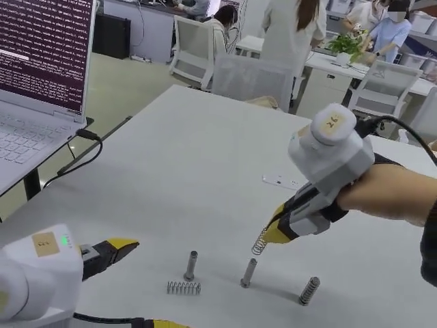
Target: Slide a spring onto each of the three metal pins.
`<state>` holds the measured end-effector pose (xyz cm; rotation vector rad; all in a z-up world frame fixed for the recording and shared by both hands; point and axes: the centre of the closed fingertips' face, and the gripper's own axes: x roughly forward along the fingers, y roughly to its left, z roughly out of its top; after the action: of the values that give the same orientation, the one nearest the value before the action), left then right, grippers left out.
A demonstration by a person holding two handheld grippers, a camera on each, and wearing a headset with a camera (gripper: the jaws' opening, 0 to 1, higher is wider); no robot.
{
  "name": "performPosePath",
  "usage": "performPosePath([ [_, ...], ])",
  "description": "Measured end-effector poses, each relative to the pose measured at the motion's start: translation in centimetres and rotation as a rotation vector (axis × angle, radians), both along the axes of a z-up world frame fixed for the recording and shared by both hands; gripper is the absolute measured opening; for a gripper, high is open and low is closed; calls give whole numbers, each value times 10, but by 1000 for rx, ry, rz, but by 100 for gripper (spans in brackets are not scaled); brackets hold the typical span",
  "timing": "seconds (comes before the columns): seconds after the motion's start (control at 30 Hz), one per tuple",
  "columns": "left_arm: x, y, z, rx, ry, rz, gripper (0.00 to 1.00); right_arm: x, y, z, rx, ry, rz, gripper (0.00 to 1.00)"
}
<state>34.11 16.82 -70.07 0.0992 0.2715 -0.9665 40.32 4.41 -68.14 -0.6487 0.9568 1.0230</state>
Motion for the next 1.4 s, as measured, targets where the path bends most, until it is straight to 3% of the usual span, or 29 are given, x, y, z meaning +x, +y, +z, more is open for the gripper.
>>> performPosePath([
  [0.5, 0, 3, -5, 4, 16, 9, 82, -2, -3, -15, -45, 54, 15, 8],
  [0.93, 0, 5, -7, 1, 22, 14, 82, -1, -4, -23, -55, 64, 18, 8],
  [1.4, 1, 5, -8, 2, 26, 15, 82, 0, -1, -44, -61, 64, 20, 8],
])
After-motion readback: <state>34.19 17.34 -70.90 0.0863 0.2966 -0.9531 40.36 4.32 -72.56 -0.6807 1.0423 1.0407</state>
